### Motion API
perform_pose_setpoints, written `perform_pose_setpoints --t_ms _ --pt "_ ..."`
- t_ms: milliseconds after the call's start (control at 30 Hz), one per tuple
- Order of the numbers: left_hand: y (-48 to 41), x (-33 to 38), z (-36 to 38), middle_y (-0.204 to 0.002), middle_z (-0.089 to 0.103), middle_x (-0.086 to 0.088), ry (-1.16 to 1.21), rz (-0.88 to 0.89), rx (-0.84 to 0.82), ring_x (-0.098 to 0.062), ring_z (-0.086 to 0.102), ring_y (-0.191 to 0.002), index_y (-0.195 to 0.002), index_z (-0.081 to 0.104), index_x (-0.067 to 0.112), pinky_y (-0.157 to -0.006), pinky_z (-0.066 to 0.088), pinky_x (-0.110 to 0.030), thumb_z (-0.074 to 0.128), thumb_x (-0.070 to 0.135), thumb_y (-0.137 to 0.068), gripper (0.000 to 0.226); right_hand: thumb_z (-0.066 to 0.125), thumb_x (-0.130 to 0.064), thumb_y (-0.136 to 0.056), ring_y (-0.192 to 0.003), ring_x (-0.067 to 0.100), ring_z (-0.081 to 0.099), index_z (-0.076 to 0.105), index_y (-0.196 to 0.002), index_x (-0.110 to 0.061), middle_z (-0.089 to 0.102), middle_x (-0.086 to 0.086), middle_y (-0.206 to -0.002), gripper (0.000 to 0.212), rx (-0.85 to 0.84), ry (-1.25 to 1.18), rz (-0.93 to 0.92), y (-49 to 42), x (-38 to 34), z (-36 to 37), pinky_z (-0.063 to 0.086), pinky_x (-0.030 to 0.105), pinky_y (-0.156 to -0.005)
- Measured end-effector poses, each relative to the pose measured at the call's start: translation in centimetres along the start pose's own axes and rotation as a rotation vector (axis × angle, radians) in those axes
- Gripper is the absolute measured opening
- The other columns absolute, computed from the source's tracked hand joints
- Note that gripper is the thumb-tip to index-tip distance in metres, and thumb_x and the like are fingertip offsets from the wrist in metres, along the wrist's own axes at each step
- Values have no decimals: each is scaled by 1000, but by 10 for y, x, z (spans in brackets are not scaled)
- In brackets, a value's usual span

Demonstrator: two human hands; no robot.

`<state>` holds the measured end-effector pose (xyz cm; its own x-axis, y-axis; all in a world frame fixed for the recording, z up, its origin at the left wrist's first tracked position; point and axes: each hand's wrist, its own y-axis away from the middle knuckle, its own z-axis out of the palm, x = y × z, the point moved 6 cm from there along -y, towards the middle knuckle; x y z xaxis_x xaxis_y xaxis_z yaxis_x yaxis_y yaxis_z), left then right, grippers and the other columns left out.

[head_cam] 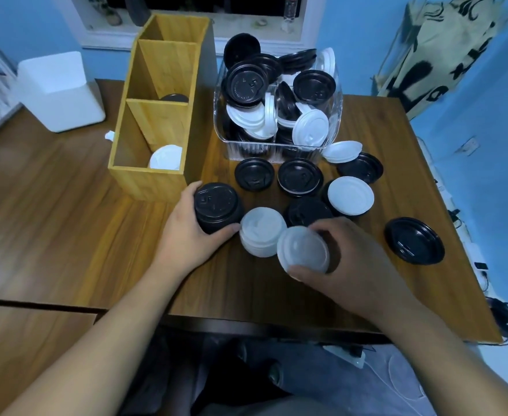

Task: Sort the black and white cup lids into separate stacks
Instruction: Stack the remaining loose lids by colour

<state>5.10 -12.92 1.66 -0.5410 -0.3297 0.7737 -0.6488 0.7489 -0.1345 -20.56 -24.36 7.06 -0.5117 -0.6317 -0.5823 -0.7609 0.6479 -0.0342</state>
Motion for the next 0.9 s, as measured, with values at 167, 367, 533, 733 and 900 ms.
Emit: perform_pose_setpoints --t_ms 167,367,533,733,900 --pt "1 2 -1 -140 58 9 13 8 -7 -6 54 -129 -151 34 25 -107 44 -27 91 56 -61 111 69 -73 -77 -114 11 47 49 -135 -33 50 -8 -126 73 -10 169 -50 -57 -36 16 38 27 -88" --pt "2 1 -3 -137 59 9 17 8 11 -2 54 -126 -151 34 24 -102 39 -16 97 41 -62 111 58 -80 -79 -115 19 46 51 -136 -30 47 -2 -122 76 -143 349 -49 -76 -49 44 45 35 -92" --pt "1 0 -4 -139 57 7 -13 14 12 -6 52 -129 -151 33 24 -105 40 -22 97 40 -62 111 48 -85 -81 -121 21 47 45 -143 -31 49 -1 -131 81 -131 474 -65 -75 -44 49 42 38 -94" --pt "1 1 -4 -137 54 13 -29 20 10 -6 52 -128 -150 35 25 -105 40 -23 96 44 -63 109 27 -86 -86 -105 24 54 58 -137 -22 67 0 -115 87 -36 627 -106 -62 -38 55 40 42 -81" --pt "-2 1 -2 -136 55 12 -31 22 6 -6 51 -128 -150 36 23 -106 38 -23 96 42 -63 108 38 -65 -99 -117 22 55 59 -135 -25 64 -5 -130 57 145 372 -95 -58 -6 7 47 43 -90"
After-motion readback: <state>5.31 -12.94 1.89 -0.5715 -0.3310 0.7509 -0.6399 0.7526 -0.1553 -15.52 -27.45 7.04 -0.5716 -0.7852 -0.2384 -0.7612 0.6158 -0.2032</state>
